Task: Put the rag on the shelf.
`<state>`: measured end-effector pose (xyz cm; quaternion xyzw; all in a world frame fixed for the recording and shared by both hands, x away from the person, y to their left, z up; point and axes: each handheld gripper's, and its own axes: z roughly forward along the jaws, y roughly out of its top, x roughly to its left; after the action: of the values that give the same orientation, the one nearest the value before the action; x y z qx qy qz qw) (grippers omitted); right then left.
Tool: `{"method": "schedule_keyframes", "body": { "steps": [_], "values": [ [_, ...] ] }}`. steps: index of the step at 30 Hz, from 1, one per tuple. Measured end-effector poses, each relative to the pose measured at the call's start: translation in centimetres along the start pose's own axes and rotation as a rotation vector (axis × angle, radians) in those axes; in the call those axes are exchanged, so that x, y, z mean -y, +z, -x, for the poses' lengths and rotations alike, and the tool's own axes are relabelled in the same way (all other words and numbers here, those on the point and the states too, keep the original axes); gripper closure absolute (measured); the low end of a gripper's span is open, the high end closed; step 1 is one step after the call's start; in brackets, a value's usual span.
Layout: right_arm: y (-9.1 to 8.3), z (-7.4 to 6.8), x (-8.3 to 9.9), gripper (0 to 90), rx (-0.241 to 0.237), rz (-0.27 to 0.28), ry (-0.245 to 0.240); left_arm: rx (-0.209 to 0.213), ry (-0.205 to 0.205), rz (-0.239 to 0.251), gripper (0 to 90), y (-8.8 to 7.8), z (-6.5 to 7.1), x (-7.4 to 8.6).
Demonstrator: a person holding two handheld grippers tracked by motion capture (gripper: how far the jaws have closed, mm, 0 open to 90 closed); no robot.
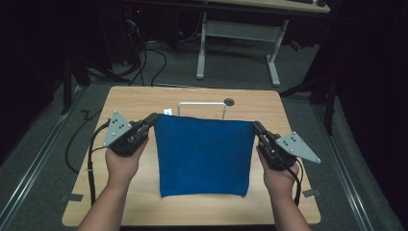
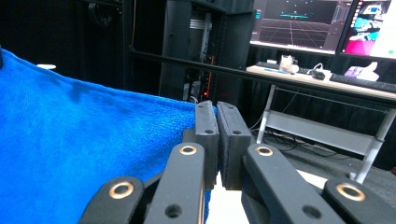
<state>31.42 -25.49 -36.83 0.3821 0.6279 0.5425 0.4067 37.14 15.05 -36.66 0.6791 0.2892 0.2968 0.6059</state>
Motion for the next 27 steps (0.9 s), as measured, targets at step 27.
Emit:
{"method": "schedule_keyframes", "body": {
  "steps": [27],
  "values": [
    [4.2,2.4,-5.3,88.4,0.005,0.04,0.038,-0.052,0.06,0.044,89.1,3.3,-3.7,-5.6]
  ]
}}
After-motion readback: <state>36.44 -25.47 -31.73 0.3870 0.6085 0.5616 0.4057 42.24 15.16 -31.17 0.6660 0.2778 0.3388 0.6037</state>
